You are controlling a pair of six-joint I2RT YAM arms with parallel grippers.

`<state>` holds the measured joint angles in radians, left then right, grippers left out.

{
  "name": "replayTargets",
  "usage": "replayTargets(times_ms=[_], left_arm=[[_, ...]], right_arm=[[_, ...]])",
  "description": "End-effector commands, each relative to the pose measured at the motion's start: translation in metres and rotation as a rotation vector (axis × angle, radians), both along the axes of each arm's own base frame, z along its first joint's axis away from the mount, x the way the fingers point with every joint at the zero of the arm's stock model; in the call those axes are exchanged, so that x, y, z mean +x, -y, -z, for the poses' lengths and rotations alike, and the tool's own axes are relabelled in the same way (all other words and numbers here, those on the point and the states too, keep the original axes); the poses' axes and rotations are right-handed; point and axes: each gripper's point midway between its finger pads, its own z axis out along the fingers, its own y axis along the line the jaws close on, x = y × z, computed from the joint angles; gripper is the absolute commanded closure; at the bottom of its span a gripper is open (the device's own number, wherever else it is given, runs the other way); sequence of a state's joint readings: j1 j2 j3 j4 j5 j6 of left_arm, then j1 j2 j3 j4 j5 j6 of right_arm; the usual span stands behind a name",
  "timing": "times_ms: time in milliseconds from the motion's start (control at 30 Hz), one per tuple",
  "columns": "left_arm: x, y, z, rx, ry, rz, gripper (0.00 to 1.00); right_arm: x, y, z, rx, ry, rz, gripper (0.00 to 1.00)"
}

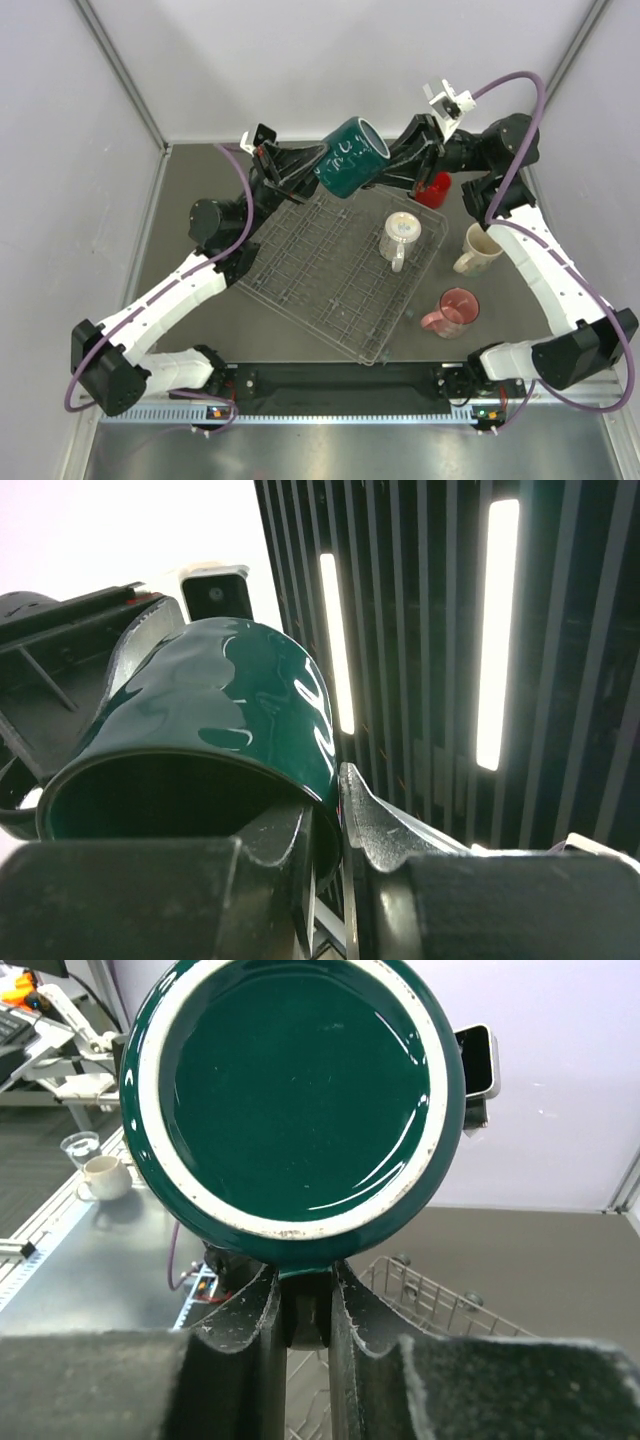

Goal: Load the cups into the dish rack

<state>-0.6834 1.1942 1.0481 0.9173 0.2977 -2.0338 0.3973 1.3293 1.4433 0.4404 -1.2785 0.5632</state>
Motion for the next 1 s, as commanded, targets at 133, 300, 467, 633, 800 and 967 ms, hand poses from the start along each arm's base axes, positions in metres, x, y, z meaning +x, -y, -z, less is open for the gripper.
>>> replayTargets(times_ms=[133,300,467,633,800,967], left_arm=[[-0.008,-0.029,-0.006,-0.158,-0.154,0.125,0.68],[0.010,-0.040,0.039,-0.083,-0.294,0.002,0.13],[0.012,-0.074,0.107,0.082,-0.534,-0.216,0.01],[0.009,-0.111,0.143,0.172,-0.691,-0.409,0.01],[0.007,-0.132,0.150,0.290,-0.739,-0.553,0.01],[0.002,-0.161,0.132,0.385,-0.692,-0.736,0.01]], right_arm=[[0.005,-0.002,-0.015,0.026,0.039,0.056,1.00],[0.038,-0.007,-0.004,0.034,-0.002,0.197,1.00],[0.087,-0.011,0.019,0.002,-0.096,0.375,1.00],[0.150,-0.016,0.055,-0.063,-0.205,0.606,1.00],[0.203,-0.034,0.112,-0.215,-0.270,0.878,1.00],[0.221,-0.054,0.160,-0.411,-0.208,1.130,1.00]])
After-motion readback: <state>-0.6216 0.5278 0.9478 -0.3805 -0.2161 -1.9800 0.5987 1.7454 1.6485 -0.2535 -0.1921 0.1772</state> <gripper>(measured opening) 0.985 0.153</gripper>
